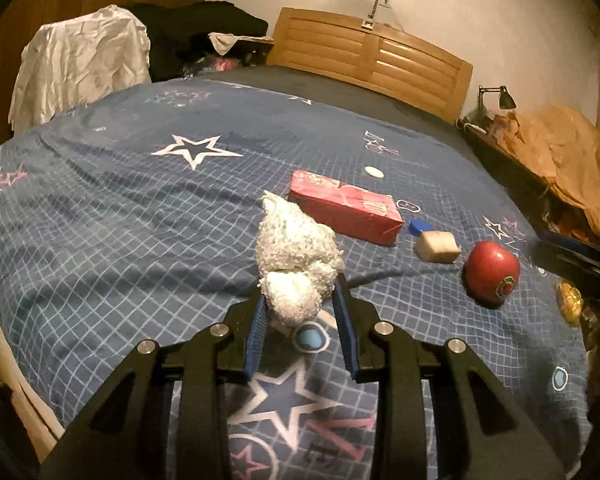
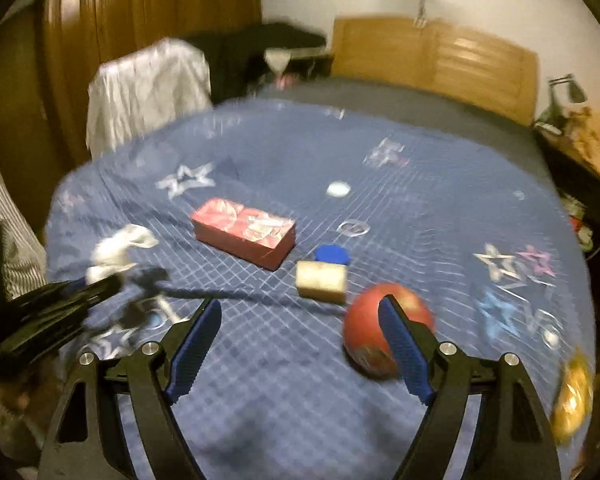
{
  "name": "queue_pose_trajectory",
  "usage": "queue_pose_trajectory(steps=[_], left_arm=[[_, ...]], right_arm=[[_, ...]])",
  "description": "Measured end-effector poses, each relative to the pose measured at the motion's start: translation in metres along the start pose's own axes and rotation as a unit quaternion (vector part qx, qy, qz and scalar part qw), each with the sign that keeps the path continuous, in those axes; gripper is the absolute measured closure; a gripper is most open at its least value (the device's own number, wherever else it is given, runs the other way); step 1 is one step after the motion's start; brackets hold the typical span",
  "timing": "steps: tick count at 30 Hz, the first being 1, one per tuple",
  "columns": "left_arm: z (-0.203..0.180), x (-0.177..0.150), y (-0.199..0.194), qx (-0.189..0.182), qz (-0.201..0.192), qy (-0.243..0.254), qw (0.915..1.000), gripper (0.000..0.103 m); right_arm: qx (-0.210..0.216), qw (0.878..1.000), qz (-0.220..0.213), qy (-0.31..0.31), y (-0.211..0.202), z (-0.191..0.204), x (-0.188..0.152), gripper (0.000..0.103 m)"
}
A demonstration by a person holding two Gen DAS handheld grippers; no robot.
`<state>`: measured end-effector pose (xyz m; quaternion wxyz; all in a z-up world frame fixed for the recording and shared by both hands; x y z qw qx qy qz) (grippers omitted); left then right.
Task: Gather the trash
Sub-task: 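Grasp the white fluffy cloth with the left tool while the right tool grasps the small sponge block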
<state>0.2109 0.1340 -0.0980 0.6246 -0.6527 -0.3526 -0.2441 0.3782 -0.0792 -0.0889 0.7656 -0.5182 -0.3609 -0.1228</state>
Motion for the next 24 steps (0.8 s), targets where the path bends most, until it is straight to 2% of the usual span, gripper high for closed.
queue_pose_trajectory(steps=[5, 10, 11, 12, 14, 15, 17, 19, 22, 24], left_arm=[[0.013, -0.001, -0.001, -0.018, -0.004, -0.014, 0.9997, 0.073], [0.009, -0.009, 0.006, -0.032, 0.002, -0.005, 0.9995, 0.073], [0.008, -0.01, 0.008, -0.035, 0.006, -0.005, 0.9993, 0.073], [0.008, -0.012, 0.01, -0.037, 0.008, -0.006, 0.9993, 0.073], [0.007, -0.013, 0.01, -0.04, 0.01, -0.005, 0.9991, 0.073], [0.005, -0.014, 0.01, -0.042, 0.011, -0.003, 0.999, 0.073], [0.005, -0.015, 0.01, -0.044, 0.011, -0.002, 0.999, 0.072], [0.001, -0.015, 0.009, -0.045, 0.011, 0.002, 0.9989, 0.072], [-0.006, -0.013, 0.002, -0.05, 0.004, 0.014, 0.9987, 0.072], [-0.012, -0.013, -0.003, -0.057, -0.003, 0.025, 0.9981, 0.072]], right_arm=[[-0.059, 0.995, 0.077, -0.002, 0.082, 0.002, 0.016, 0.022], [-0.115, 0.987, 0.11, 0.0, 0.117, -0.006, 0.018, 0.029], [-0.137, 0.984, 0.113, -0.013, 0.124, -0.006, 0.019, 0.032], [-0.144, 0.983, 0.115, -0.019, 0.13, -0.007, 0.018, 0.04], [-0.134, 0.982, 0.129, -0.023, 0.137, -0.005, 0.016, 0.052], [-0.136, 0.982, 0.131, -0.03, 0.138, -0.004, 0.015, 0.053], [-0.142, 0.982, 0.116, -0.05, 0.135, 0.0, 0.015, 0.055], [-0.124, 0.987, 0.085, -0.057, 0.118, 0.007, 0.018, 0.056], [-0.08, 0.996, 0.037, -0.03, 0.068, 0.012, 0.022, 0.056], [-0.047, 0.999, -0.003, -0.013, 0.012, 0.015, 0.014, 0.056]])
Point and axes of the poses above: each gripper's, at about its wrist camera, not at the fingertips, and y roughly the way its jaws point, z to its left, x to its top, the point moved 5 cm from there along y, roughly the way its jaws point, and after that the axes turned 9 degrees about y, right-handed, at the moved point
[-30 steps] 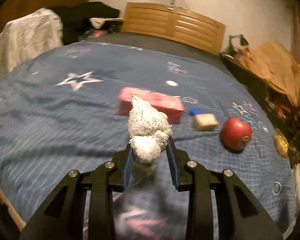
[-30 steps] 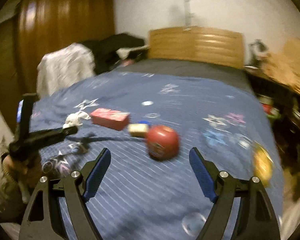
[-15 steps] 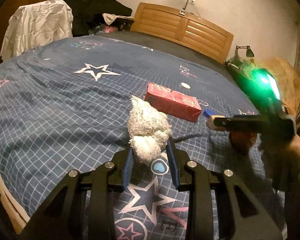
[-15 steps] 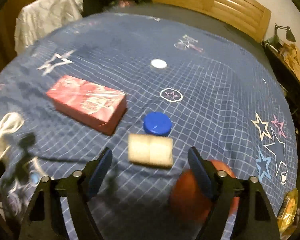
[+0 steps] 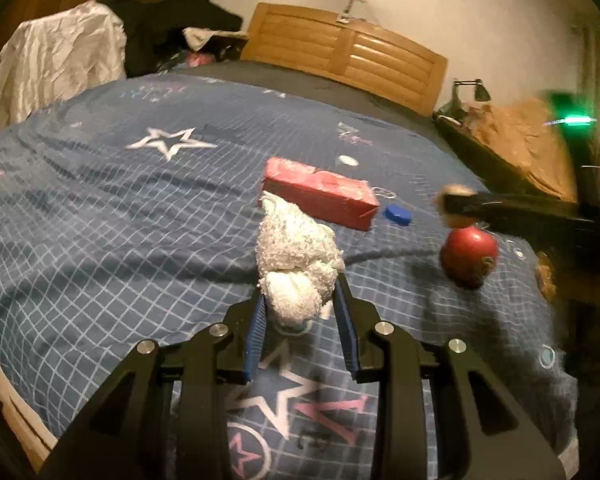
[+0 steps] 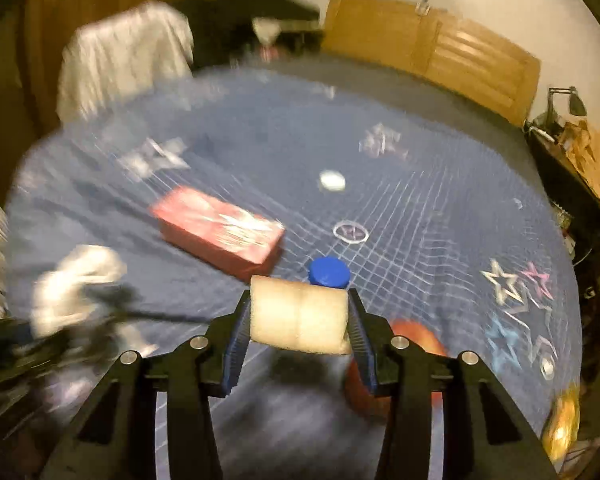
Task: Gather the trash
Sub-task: 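Grasp the white fluffy cloth with the left tool while the right tool grasps the small sponge block, then lift and carry the fluffy cloth and sponge block over the white bucket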
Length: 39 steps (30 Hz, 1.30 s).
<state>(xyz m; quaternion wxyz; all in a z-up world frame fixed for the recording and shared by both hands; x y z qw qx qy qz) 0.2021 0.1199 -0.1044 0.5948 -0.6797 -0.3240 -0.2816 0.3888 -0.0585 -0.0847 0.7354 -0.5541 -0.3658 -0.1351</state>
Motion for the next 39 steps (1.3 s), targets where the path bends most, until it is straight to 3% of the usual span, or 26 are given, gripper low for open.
queue_pose_trajectory(steps=[3, 5, 8, 12, 15, 19, 22, 26, 30, 36, 39], left_arm=[[-0.019, -0.002, -0.005, -0.028, 0.003, 0.037, 0.9989, 0.072], [-0.033, -0.008, -0.008, -0.049, 0.01, 0.061, 0.9969, 0.072], [-0.054, -0.02, -0.012, -0.075, 0.027, 0.096, 0.9922, 0.072], [-0.081, -0.042, -0.01, -0.104, 0.057, 0.13, 0.9844, 0.071], [-0.093, -0.055, 0.001, -0.111, 0.077, 0.14, 0.981, 0.071], [-0.097, -0.066, 0.01, -0.098, 0.084, 0.143, 0.9813, 0.068], [-0.096, -0.065, 0.008, -0.096, 0.077, 0.145, 0.9818, 0.067], [-0.096, -0.064, 0.006, -0.095, 0.071, 0.142, 0.9827, 0.067], [-0.097, -0.065, 0.008, -0.091, 0.065, 0.145, 0.9831, 0.065], [-0.096, -0.064, 0.018, -0.088, 0.064, 0.141, 0.9841, 0.063], [-0.095, -0.063, 0.019, -0.088, 0.064, 0.143, 0.9838, 0.069]], right_arm=[[0.015, 1.0, -0.018, 0.02, -0.066, -0.01, -0.036, 0.055], [0.006, 1.0, -0.002, 0.024, -0.098, -0.024, -0.078, 0.055], [-0.013, 0.999, 0.037, 0.03, -0.121, -0.045, -0.133, 0.054], [-0.022, 0.996, 0.053, 0.065, -0.126, -0.068, -0.181, 0.054], [-0.028, 0.995, 0.044, 0.087, -0.111, -0.073, -0.197, 0.051], [-0.028, 0.993, 0.014, 0.111, -0.106, -0.073, -0.211, 0.028], [-0.034, 0.991, -0.011, 0.127, -0.106, -0.075, -0.216, 0.024], [-0.022, 0.985, -0.046, 0.162, -0.112, -0.077, -0.222, 0.024], [-0.022, 0.984, -0.05, 0.17, -0.106, -0.073, -0.226, 0.024], [-0.025, 0.982, -0.053, 0.179, -0.095, -0.072, -0.228, 0.048], [-0.015, 0.979, -0.058, 0.193, -0.095, -0.078, -0.227, 0.053]])
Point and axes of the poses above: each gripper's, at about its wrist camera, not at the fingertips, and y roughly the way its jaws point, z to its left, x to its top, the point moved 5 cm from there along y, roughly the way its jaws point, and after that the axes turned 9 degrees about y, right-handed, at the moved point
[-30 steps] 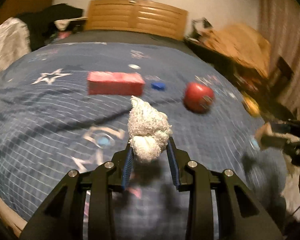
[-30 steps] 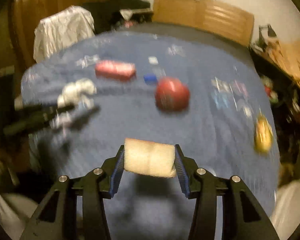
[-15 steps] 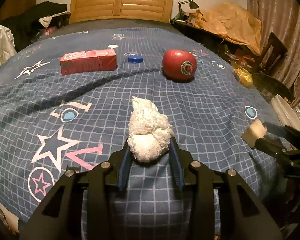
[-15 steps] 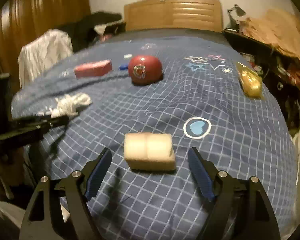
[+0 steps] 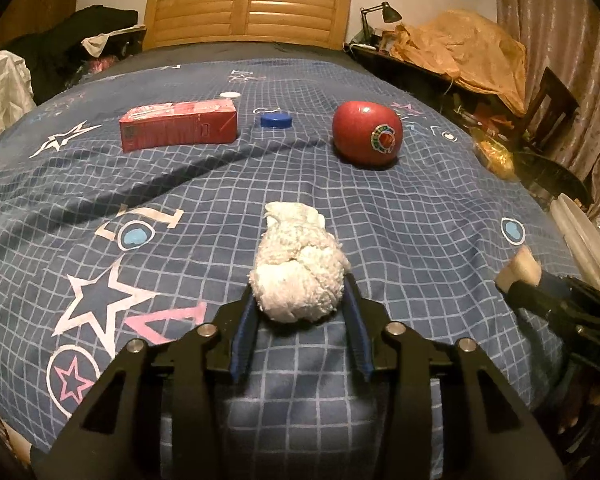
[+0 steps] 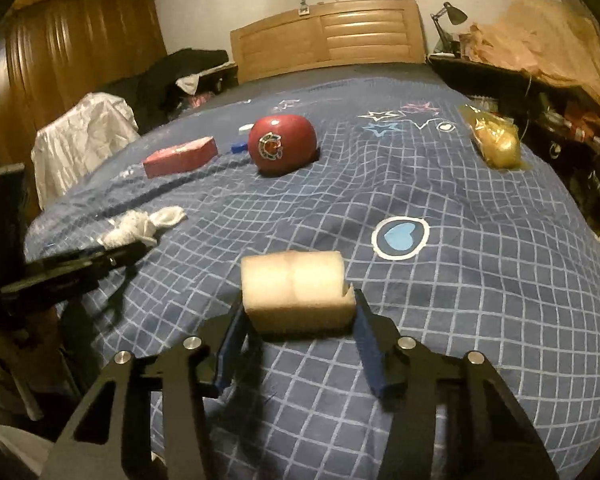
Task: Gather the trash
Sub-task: 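Lift and carry the fluffy cloth and sponge block over the white bucket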
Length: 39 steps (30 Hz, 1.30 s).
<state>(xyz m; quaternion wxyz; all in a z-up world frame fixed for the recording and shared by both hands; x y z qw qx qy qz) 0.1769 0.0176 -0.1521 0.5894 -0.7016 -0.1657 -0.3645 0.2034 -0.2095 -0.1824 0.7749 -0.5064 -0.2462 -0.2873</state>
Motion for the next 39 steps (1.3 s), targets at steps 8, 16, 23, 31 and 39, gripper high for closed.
queue_pose_trajectory(steps=[8, 16, 23, 31, 39], left_arm=[[-0.01, 0.02, -0.034, 0.03, -0.048, 0.014, 0.9983, 0.07], [-0.04, 0.042, -0.05, 0.034, -0.07, 0.045, 0.9959, 0.07], [-0.085, 0.064, -0.055, 0.017, -0.086, 0.076, 0.9933, 0.07], [-0.17, 0.091, -0.051, -0.031, -0.101, 0.14, 0.9845, 0.07], [-0.265, 0.117, -0.038, -0.085, -0.112, 0.205, 0.9686, 0.07]], right_arm=[[0.01, 1.0, -0.029, 0.001, -0.022, 0.006, 0.009, 0.055], [0.012, 0.997, -0.07, -0.005, -0.063, 0.009, 0.019, 0.055], [-0.006, 0.993, -0.114, 0.007, -0.115, -0.011, 0.024, 0.055], [-0.055, 0.986, -0.149, 0.041, -0.17, -0.061, 0.023, 0.055], [-0.135, 0.97, -0.18, 0.087, -0.238, -0.14, 0.021, 0.055]])
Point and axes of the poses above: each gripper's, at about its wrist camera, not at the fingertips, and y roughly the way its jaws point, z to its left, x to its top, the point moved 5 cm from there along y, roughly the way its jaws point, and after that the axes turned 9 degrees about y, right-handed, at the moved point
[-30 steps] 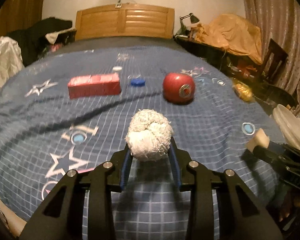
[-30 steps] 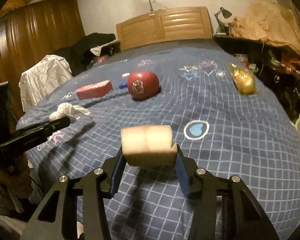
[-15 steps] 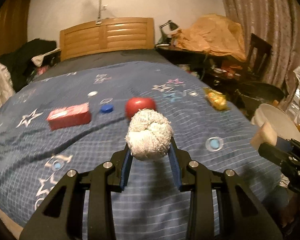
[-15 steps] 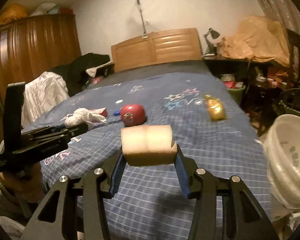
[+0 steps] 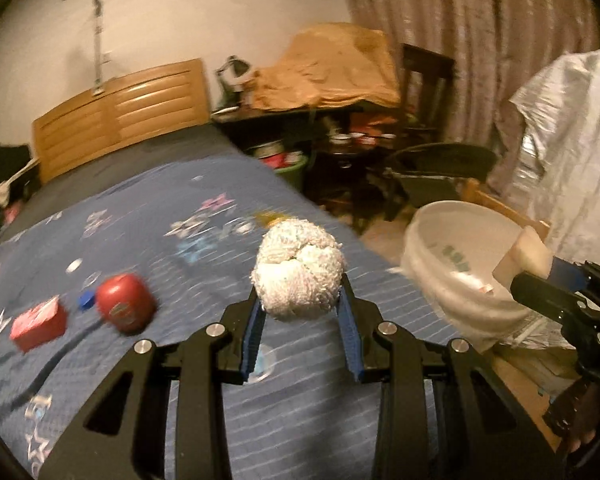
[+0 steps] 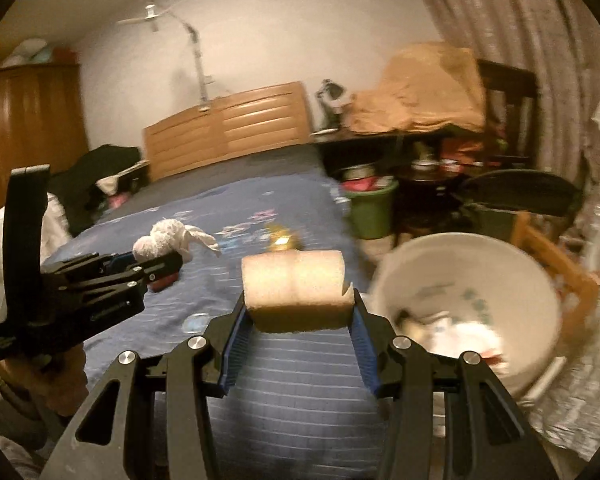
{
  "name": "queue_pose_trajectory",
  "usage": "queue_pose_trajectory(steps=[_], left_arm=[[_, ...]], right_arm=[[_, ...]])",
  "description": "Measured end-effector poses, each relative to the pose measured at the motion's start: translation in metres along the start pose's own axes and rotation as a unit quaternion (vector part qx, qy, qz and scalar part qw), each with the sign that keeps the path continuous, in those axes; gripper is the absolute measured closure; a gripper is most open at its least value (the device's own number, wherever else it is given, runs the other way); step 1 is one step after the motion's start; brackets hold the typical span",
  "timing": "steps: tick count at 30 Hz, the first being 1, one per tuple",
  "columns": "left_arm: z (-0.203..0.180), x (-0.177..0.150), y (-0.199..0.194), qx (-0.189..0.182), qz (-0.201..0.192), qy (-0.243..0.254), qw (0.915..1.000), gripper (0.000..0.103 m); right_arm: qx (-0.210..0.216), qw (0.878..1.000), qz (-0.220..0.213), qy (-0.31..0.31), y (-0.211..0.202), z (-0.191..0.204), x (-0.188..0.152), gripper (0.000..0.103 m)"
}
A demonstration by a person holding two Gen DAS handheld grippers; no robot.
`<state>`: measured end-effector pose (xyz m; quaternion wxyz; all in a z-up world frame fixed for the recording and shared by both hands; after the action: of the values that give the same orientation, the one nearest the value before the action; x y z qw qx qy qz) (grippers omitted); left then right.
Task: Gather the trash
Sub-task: 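Lift and carry the fluffy cloth and sponge block over the white bucket, then open both tools to drop the cloth and sponge into the bucket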
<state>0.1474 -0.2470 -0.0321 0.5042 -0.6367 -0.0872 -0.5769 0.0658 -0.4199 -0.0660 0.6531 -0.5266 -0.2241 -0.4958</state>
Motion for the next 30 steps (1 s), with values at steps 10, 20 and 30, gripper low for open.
queue_pose_trajectory(steps=[10, 20, 30], left_arm=[[-0.089, 0.064, 0.051, -0.071, -0.008, 0.057, 0.9958, 0.07], [-0.15, 0.088, 0.081, -0.12, 0.002, 0.102, 0.9874, 0.07], [-0.168, 0.078, 0.096, -0.122, 0.021, 0.127, 0.9841, 0.07]], right_arm=[[-0.112, 0.993, -0.001, 0.042, -0.032, -0.126, 0.046, 0.055], [-0.149, 0.987, 0.011, 0.063, -0.039, -0.197, 0.076, 0.055], [-0.148, 0.986, 0.027, 0.069, -0.022, -0.193, 0.063, 0.055]])
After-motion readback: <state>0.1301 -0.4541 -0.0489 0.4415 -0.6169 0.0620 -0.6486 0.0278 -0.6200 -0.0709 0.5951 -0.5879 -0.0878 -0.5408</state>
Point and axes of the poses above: each gripper's, at about its wrist camera, not at the fingertips, and y roughly the way its jaws point, z to its left, x to its top, the point moved 5 cm from there along y, roughly the way its jaws point, and after that the axes turned 9 degrees about y, right-handed, at the moved point
